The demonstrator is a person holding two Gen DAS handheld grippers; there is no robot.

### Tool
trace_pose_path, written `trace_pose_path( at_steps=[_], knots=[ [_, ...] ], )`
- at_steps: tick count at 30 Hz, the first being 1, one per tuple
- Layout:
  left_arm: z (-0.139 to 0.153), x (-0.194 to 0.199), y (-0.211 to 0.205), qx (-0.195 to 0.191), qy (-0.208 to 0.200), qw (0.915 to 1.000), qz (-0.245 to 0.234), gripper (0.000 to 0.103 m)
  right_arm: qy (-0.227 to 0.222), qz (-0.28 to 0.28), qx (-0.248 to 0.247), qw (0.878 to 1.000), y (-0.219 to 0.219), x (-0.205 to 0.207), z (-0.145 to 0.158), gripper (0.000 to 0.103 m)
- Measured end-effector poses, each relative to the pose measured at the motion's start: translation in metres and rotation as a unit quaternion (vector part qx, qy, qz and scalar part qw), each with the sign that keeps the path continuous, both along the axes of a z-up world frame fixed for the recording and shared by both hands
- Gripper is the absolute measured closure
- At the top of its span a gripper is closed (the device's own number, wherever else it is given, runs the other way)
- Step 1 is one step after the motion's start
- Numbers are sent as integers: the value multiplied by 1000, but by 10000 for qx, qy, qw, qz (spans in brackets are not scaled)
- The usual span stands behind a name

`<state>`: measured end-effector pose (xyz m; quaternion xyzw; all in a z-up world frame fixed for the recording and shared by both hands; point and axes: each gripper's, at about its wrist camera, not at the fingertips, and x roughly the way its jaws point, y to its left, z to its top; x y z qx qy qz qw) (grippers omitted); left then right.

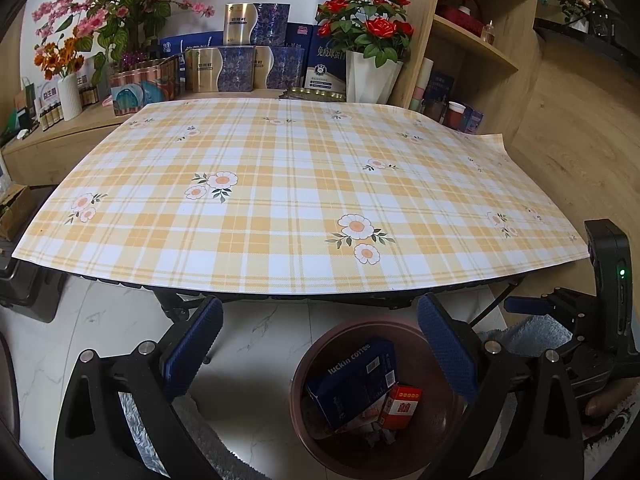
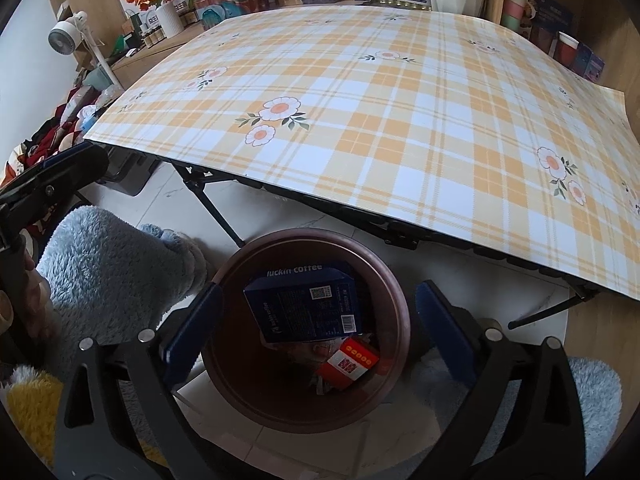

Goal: Collect trash

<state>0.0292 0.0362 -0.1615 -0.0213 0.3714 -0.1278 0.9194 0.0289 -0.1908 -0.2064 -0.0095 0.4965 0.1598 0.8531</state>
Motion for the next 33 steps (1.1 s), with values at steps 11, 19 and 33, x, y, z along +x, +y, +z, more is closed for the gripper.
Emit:
trace_pose_path(
  at_steps=[11,19,33],
  knots=[
    [8,-1,-3,194,-209,9996,45,7,-617,-219,-172,9977,-11,3,31,6],
    [54,7,-18,493,-871,9950,-22,6,-1630,-600,-384,9841,-32,18,101,6],
    [159,16,-33,457,-1751,9830,319,6,-2418,-890,-79,9662,-57,25,189,6]
  ],
)
